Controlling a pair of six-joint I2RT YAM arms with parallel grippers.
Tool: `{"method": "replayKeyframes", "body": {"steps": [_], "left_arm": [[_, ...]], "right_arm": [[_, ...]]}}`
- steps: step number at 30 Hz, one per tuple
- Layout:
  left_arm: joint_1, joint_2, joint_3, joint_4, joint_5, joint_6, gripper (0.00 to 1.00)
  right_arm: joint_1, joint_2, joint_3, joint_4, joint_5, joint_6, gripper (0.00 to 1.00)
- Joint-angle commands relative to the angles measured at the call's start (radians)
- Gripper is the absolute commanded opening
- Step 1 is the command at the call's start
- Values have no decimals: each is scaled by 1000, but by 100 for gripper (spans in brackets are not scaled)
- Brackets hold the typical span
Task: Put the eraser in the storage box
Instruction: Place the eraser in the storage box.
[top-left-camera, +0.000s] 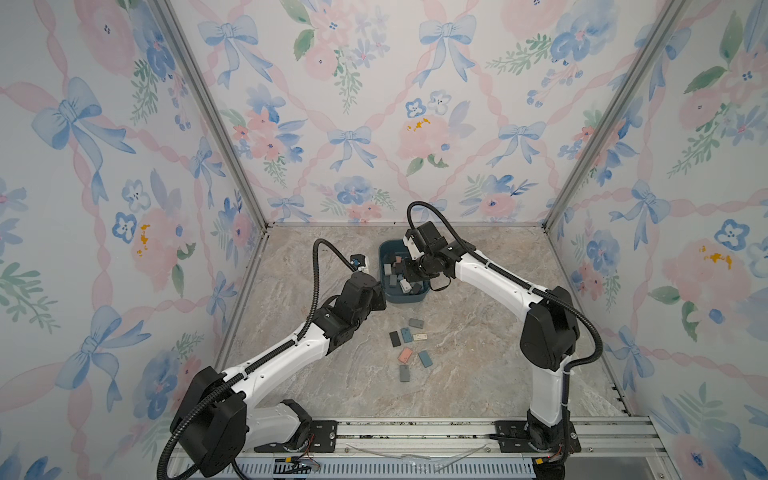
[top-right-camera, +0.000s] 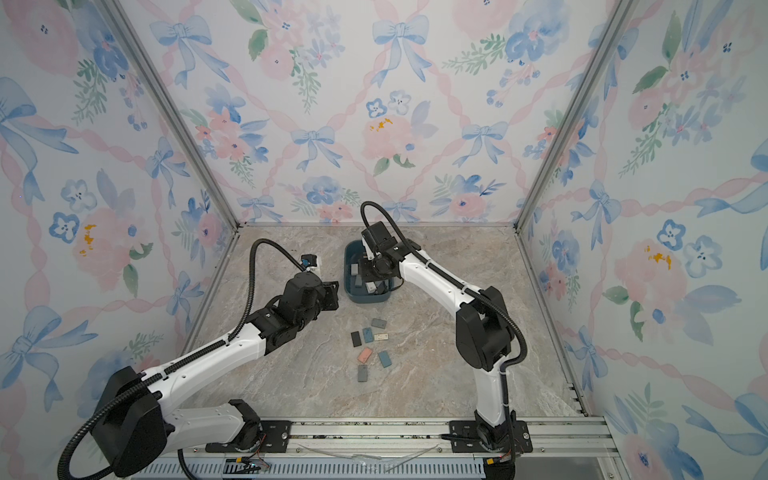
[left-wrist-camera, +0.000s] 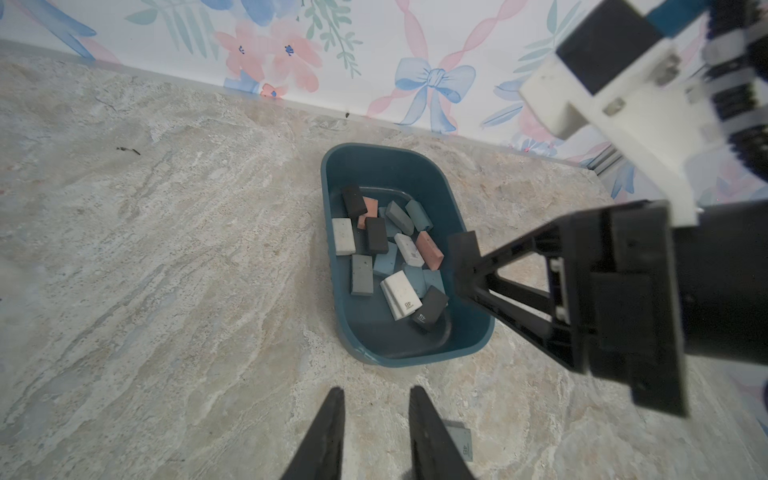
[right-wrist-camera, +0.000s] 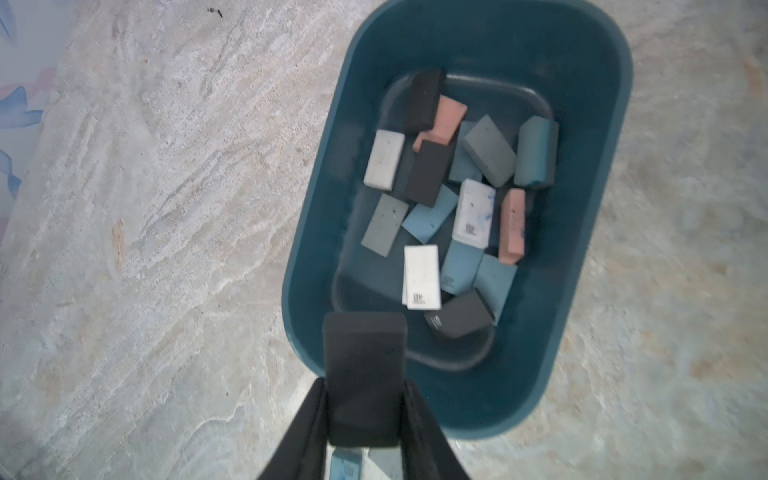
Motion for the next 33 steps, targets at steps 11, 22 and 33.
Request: {"method": "replayKeyframes", "body": {"steps": [11,22,33], "left_arm": [[5,-55,-5,-20,-6,-28,30],[10,-72,-13,-37,-16,-29,30],[13,-82,-14,-49,-19,-29,30]], "right_arm": [[-34,403,491,-131,-84,3,30],[-49,568,699,-174,-88,48,30],[-58,608,711,-123,-87,89,32]]}}
